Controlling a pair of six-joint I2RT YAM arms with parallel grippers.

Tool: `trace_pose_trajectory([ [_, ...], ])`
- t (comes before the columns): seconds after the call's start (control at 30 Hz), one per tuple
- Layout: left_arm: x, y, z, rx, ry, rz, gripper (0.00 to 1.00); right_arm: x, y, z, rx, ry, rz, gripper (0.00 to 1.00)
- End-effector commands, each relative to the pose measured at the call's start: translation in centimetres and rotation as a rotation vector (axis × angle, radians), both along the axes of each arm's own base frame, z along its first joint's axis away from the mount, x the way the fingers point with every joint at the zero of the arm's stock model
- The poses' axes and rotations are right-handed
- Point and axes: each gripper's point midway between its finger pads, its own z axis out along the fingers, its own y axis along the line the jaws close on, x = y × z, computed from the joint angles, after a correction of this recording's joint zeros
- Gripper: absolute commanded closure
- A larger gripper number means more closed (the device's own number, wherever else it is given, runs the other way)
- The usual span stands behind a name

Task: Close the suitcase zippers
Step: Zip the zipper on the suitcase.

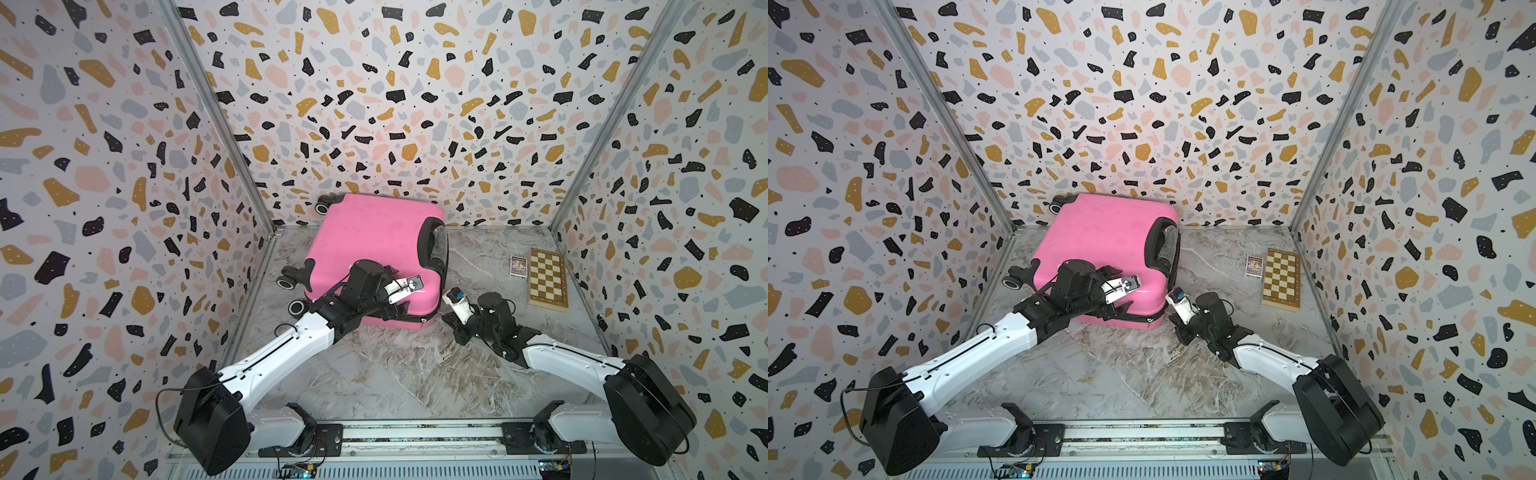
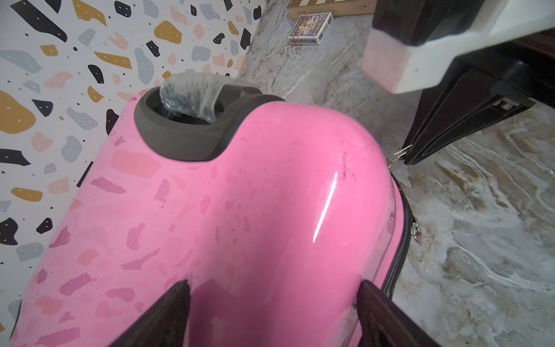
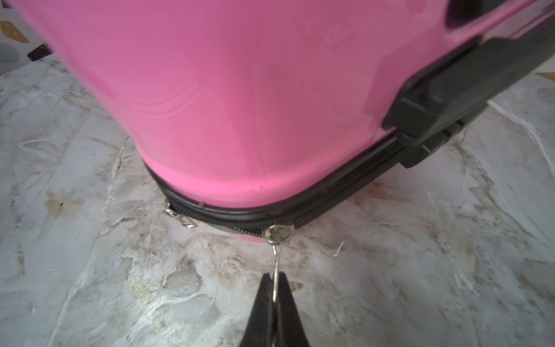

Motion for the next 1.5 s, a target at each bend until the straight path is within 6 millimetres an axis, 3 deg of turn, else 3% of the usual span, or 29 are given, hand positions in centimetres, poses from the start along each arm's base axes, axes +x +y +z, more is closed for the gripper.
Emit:
trace_pose_trajectory([
  [0.0, 1.7, 0.1, -1.4, 0.003, -0.008, 0.055, 0.16, -3.1, 2.9, 1.8, 0.059, -0.008, 0.189, 1.0],
  [1.23, 2.2, -0.5, -2.9, -0.006, 0.031, 0.068, 0.19, -7.0, 6.7, 3.2, 0.109, -0.036, 0.451, 1.0],
  [1.33, 2.3, -0.4, -2.6, -0.011, 0.029, 0.074, 0.19, -6.3, 6.6, 3.1, 0.099, -0.044, 0.413, 1.0],
  [1.47, 1.9, 0.0, -1.3, -0.028, 0.035, 0.096, 0.15, -4.0, 5.6, 2.6, 0.041, -0.068, 0.275, 1.0],
])
